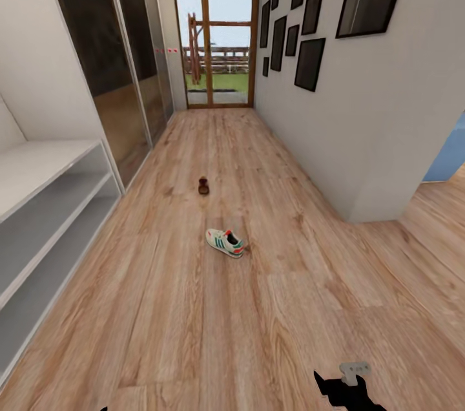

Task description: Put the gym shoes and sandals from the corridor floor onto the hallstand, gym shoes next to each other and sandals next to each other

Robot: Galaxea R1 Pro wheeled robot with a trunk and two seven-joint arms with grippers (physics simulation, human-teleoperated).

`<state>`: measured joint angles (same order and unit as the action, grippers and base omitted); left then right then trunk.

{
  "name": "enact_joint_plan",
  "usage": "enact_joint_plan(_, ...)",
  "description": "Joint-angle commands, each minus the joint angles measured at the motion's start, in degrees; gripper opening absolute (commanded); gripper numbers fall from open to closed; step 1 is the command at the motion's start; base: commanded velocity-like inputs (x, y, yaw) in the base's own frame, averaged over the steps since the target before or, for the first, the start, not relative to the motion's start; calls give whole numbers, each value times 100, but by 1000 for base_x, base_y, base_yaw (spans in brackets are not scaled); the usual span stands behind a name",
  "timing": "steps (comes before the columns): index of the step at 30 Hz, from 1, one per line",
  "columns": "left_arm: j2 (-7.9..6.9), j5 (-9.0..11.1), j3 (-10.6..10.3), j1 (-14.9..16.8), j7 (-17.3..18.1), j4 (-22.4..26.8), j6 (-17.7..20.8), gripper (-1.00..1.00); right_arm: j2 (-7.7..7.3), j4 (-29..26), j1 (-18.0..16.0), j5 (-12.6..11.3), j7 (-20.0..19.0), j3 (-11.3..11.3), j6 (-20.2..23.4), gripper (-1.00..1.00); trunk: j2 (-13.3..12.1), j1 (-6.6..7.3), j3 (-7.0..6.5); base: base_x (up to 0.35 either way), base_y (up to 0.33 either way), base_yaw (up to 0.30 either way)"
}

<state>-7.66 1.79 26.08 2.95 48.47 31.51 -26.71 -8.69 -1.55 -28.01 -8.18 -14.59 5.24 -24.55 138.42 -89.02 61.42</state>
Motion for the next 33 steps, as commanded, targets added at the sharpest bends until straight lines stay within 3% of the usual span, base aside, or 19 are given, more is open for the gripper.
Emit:
enact_joint_plan(1, 1, 17, 20, 4, 44, -4, -1, 100, -2, 5, -3, -61, -26, 46, -15, 100, 2, -2, 5, 280, -159, 0)
enact_joint_plan(33, 1, 17, 20, 4, 41, -4, 3, 100, -2, 5, -3, -61, -26, 44, -15, 100, 2, -2, 5, 280, -160, 14)
